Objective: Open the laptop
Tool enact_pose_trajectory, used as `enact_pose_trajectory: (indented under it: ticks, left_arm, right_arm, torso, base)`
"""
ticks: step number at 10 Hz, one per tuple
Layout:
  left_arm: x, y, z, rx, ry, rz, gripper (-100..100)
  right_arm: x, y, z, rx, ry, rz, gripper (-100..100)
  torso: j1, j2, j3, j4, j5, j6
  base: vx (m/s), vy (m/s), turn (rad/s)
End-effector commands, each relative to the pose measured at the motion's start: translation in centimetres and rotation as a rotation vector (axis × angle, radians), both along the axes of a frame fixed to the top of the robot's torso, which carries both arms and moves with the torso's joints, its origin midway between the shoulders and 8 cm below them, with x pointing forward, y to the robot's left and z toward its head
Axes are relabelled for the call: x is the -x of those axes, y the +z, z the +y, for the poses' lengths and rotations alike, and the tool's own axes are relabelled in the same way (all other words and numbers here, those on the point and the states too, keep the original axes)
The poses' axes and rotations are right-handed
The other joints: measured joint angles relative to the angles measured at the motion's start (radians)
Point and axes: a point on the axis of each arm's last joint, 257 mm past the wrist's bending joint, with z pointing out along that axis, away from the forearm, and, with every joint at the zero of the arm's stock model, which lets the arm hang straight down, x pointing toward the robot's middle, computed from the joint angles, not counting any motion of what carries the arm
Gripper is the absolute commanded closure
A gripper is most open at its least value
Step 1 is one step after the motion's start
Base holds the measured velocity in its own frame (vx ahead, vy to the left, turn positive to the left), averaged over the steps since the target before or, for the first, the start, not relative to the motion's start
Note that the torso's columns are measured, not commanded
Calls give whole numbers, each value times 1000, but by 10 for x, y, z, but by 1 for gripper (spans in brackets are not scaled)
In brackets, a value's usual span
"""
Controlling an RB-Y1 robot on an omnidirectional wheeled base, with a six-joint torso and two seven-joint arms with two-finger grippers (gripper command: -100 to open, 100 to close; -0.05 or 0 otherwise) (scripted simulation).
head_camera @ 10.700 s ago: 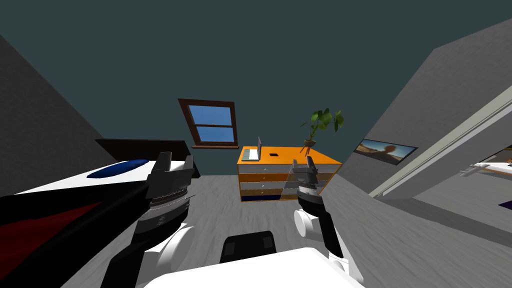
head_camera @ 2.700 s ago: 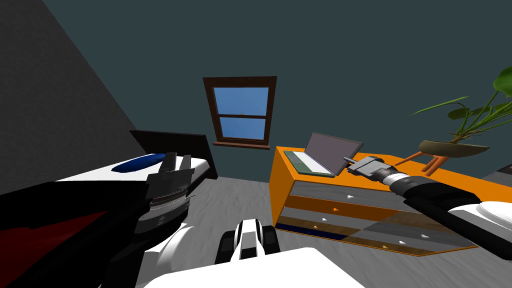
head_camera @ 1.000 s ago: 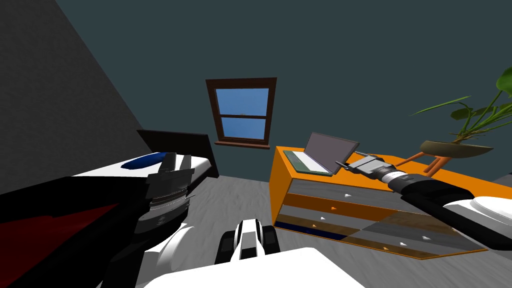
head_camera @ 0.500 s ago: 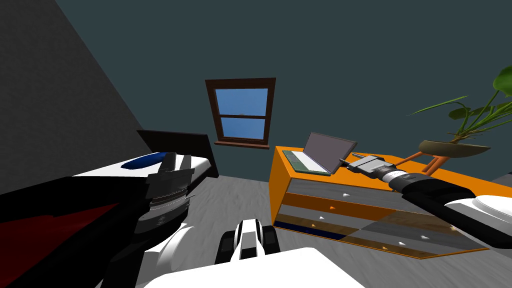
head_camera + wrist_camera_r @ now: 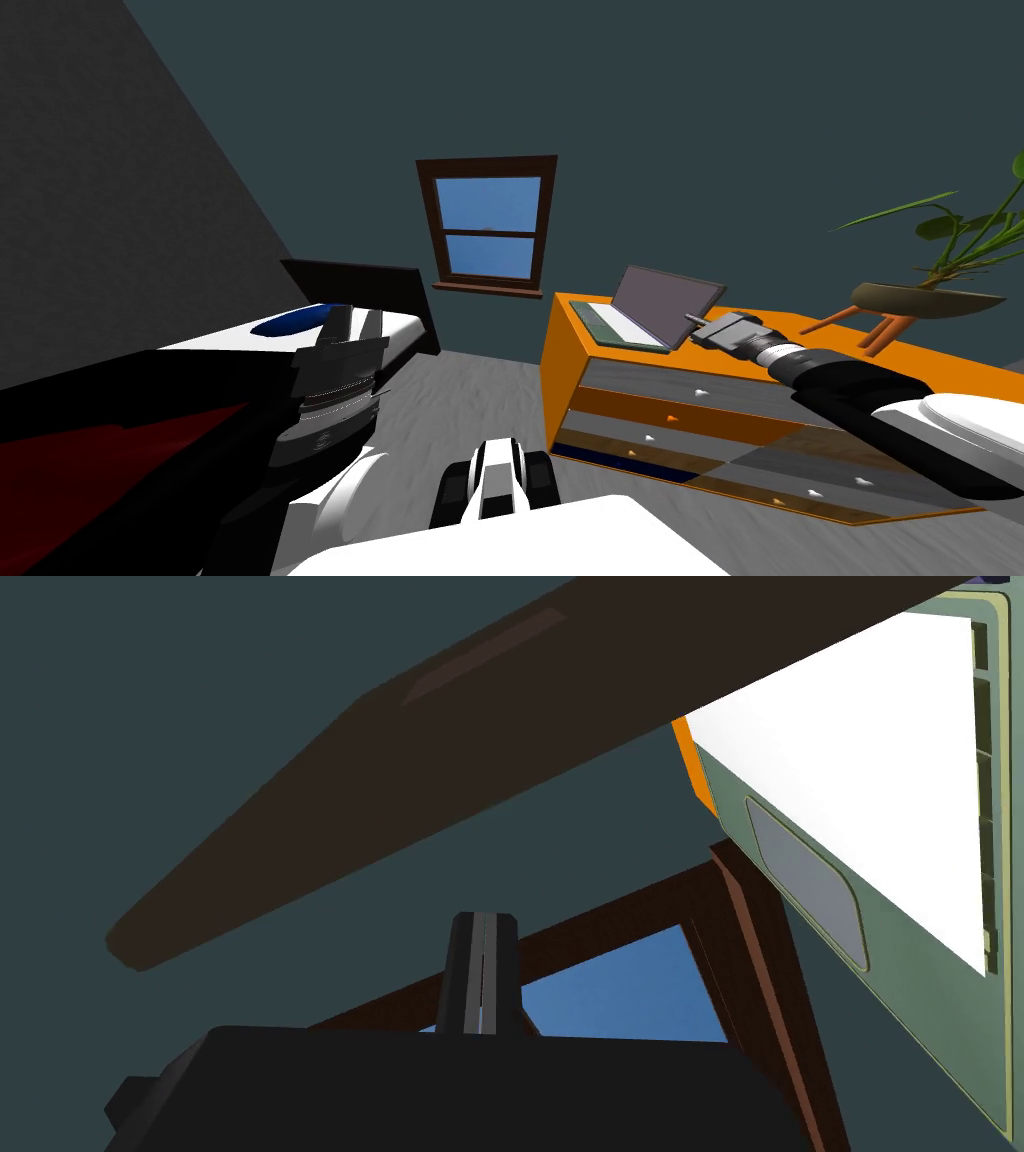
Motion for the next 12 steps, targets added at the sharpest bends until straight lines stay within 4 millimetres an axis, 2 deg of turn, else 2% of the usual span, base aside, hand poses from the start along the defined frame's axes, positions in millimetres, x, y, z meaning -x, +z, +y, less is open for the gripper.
enact_pose_trajectory:
  ticks: [1,3,4,5,12]
  left_arm:
    - [0,0,0,0,0,0,0]
    - [0,0,0,0,0,0,0]
    - [0,0,0,0,0,0,0]
    - [0,0,0,0,0,0,0]
    - [0,0,0,0,0,0,0]
  right_arm:
    - [0,-2,5,103,-4,21,100]
    - [0,-4,9,180,-5,35,100]
    - [-1,-3,8,153,-4,31,100]
    - [-2,-2,4,100,-5,19,-100]
    - [-7,4,-7,-111,-5,-28,-100]
  torso:
    - [0,0,0,0,0,0]
    - [0,0,0,0,0,0]
    - [0,0,0,0,0,0]
    - [-1,0,0,0,0,0]
    - [1,0,0,0,0,0]
  base:
    - [1,35,15]
    - [2,33,15]
    - [2,16,1]
    - [-13,-21,-3]
    - [-19,-34,-1]
